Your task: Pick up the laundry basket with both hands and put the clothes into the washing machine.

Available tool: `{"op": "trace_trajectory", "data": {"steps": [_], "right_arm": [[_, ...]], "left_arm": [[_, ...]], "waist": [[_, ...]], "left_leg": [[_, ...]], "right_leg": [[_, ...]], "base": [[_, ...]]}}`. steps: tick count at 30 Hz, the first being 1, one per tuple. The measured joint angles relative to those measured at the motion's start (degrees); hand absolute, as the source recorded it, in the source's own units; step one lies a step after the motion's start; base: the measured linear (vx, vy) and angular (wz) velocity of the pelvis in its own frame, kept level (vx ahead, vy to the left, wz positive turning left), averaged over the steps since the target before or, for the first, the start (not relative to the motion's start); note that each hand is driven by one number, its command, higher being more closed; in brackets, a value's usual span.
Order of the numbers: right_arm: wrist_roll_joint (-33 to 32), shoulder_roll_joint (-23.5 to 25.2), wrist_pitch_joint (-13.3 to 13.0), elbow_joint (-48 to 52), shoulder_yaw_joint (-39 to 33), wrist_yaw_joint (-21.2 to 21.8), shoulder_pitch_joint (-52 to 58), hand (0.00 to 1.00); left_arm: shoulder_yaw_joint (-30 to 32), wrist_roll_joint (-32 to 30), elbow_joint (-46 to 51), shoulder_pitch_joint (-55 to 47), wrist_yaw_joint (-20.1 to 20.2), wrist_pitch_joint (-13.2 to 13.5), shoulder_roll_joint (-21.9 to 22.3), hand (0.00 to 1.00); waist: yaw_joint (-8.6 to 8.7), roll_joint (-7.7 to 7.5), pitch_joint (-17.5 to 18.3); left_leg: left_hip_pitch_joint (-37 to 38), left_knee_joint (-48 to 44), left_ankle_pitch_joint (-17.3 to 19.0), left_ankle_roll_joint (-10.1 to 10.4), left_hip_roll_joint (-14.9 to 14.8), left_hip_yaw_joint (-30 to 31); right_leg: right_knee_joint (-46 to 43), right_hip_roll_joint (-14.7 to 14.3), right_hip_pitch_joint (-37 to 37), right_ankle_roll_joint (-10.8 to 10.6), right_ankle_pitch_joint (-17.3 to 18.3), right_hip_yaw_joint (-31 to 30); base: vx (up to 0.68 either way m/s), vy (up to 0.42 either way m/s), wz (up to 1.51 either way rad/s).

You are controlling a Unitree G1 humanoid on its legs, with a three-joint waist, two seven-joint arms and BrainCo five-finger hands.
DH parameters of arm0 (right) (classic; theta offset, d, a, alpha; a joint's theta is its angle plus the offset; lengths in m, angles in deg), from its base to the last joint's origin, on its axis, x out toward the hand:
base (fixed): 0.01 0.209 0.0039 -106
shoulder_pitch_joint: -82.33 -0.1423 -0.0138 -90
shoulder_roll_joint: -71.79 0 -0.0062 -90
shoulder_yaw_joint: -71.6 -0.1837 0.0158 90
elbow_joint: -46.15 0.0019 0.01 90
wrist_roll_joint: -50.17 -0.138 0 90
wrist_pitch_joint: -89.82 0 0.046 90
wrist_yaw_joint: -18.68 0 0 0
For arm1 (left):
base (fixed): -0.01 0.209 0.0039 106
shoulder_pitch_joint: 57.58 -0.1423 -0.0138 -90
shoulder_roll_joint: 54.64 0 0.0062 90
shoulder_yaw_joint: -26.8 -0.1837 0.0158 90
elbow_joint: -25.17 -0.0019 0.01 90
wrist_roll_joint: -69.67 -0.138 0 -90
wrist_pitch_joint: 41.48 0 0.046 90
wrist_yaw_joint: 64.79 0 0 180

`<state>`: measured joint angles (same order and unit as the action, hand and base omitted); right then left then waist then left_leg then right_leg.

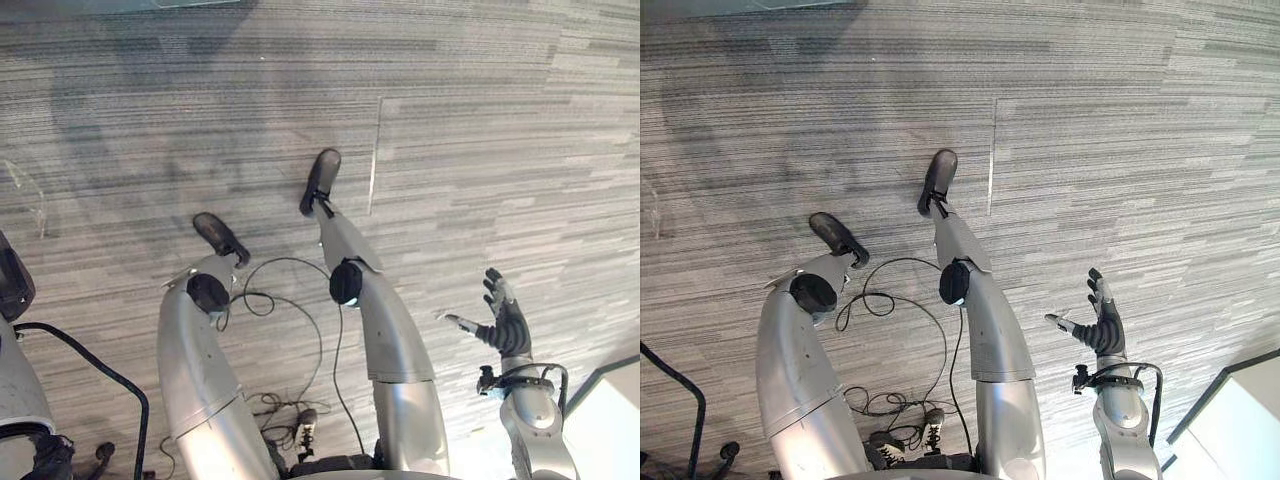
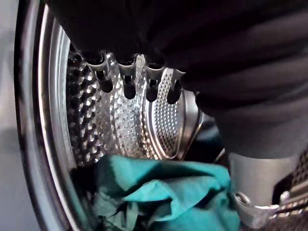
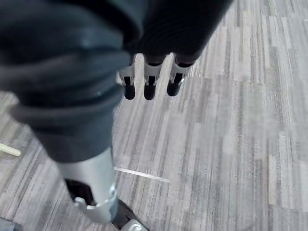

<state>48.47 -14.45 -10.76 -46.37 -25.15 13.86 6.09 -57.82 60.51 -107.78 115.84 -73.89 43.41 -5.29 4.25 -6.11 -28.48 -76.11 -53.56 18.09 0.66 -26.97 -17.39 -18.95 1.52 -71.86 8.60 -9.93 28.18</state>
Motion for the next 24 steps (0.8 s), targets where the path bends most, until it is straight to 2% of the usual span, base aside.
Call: {"op": "trace_trajectory", "data": {"steps": [4,6,7,9,10,11,12,13,15,16,20,22,23,24], "right_arm": [[0.1,1.4,-0.1,-3.2,2.1,-0.2,0.0,0.0],[0.3,3.5,-0.2,-4.5,3.0,-0.5,-0.1,0.0],[0.5,4.0,-0.2,-4.8,3.2,-0.7,-0.1,0.0],[1.7,5.2,-0.3,-6.1,3.2,-1.6,-0.1,0.0],[2.3,5.6,-0.3,-7.7,3.1,-2.0,-0.5,0.0],[2.5,6.2,-0.2,-10.4,2.5,-2.8,-1.5,0.0],[2.9,6.5,-0.1,-12.0,2.1,-2.9,-2.2,0.0],[4.7,6.6,1.0,-15.6,2.0,-2.9,-3.4,0.0],[6.3,6.7,2.3,-17.2,1.6,-3.0,-3.5,0.0],[7.8,6.9,2.7,-17.6,1.1,-2.9,-3.6,0.0],[10.9,8.3,3.4,-20.0,1.0,-2.7,-3.3,0.0],[12.5,9.2,3.7,-22.3,1.3,-2.8,-3.4,0.0],[13.1,9.5,3.8,-23.2,1.6,-2.7,-3.6,0.0],[13.6,8.9,3.7,-25.0,2.4,-2.9,-5.1,0.0]], "left_arm": [[7.2,5.7,10.4,-12.4,-4.2,2.0,5.7,0.0],[10.5,7.0,21.8,-26.8,-8.0,3.3,11.7,0.0],[11.1,7.1,24.5,-30.6,-9.0,3.7,13.5,0.0],[13.1,7.5,31.9,-42.4,-11.2,5.3,20.4,0.0],[14.4,7.4,35.7,-49.5,-12.2,6.1,25.8,0.0],[14.8,7.4,37.4,-55.6,-12.4,6.9,31.9,0.0],[14.4,7.4,37.9,-58.8,-12.4,7.0,34.9,0.0],[11.7,7.6,38.1,-66.6,-11.7,7.8,40.6,0.0],[5.9,8.7,38.1,-74.9,-9.5,8.4,46.1,0.0],[1.9,9.9,37.8,-80.2,-6.7,9.0,48.9,0.0],[-8.0,12.8,31.5,-87.4,0.5,10.7,52.0,0.0],[-10.0,16.0,26.6,-87.3,2.0,11.4,52.3,0.0],[-10.0,18.8,23.6,-87.2,3.0,12.0,52.6,0.0],[-10.0,22.0,20.5,-87.6,4.0,12.5,51.7,0.0]], "waist": [[-0.1,-0.02,0.0],[-0.13,-0.01,0.0],[-0.21,-0.01,0.0],[-0.35,0.0,0.0],[-0.66,0.01,0.0],[-1.35,0.02,0.0],[-1.89,0.04,0.0],[-2.69,0.3,0.1],[-3.54,1.38,0.8],[-4.0,2.15,1.2],[-4.71,3.45,2.8],[-4.59,4.04,4.0],[-4.32,4.42,4.5],[-3.08,4.33,4.9]], "left_leg": [[2.2,0.9,-0.6,0.1,0.7,0.1],[4.2,1.6,-1.1,0.3,1.2,0.2],[4.9,1.8,-1.1,0.4,1.2,0.3],[7.7,3.0,-1.7,0.6,2.0,0.3],[10.0,3.9,-2.0,0.8,2.6,0.2],[12.9,4.9,-2.1,1.0,3.3,0.4],[14.8,5.4,-2.0,1.0,3.7,0.3],[19.4,6.4,-1.8,1.1,4.3,0.2],[25.0,7.7,-1.6,1.1,5.1,-0.1],[29.4,8.1,-1.1,1.5,5.5,-0.4],[42.6,9.3,0.7,1.5,5.9,-2.9],[47.6,9.6,1.4,1.2,5.4,-4.4],[50.6,10.3,0.8,0.1,4.3,-6.2],[53.9,11.4,0.3,0.3,4.3,-7.0]], "right_leg": [[0.1,0.5,2.1,-0.1,0.1,0.2],[0.1,0.7,4.0,-0.1,0.3,0.3],[0.1,0.7,4.7,-0.1,0.3,0.3],[0.1,1.2,7.1,-0.2,0.8,0.3],[0.1,1.5,9.0,-0.9,1.5,0.3],[0.1,1.7,11.6,-0.8,2.0,0.1],[0.1,1.8,13.1,-1.3,2.4,-0.1],[0.1,1.9,17.2,-1.6,3.1,-0.3],[-0.1,2.5,22.3,-2.2,4.1,-0.3],[-0.6,2.7,26.1,-2.8,4.7,-0.9],[-3.9,3.7,35.5,-6.1,7.1,-3.8],[-6.5,3.4,37.8,-8.3,6.2,-6.3],[-13.0,4.3,37.6,-8.2,7.2,-7.8],[-26.5,6.9,37.6,-5.7,11.9,-7.3]], "base": [[-0.01,-0.03,0.17],[-0.01,-0.029,0.18],[0.0,-0.026,0.17],[0.0,-0.029,0.29],[0.0,-0.033,0.41],[0.0,-0.027,0.33],[0.0,-0.016,0.31],[0.0,-0.009,0.23],[0.0,0.011,0.27],[-0.01,0.032,0.16],[-0.02,0.063,-0.06],[0.0,0.034,-0.28],[-0.01,-0.055,-0.22],[-0.01,-0.089,-0.18]]}}
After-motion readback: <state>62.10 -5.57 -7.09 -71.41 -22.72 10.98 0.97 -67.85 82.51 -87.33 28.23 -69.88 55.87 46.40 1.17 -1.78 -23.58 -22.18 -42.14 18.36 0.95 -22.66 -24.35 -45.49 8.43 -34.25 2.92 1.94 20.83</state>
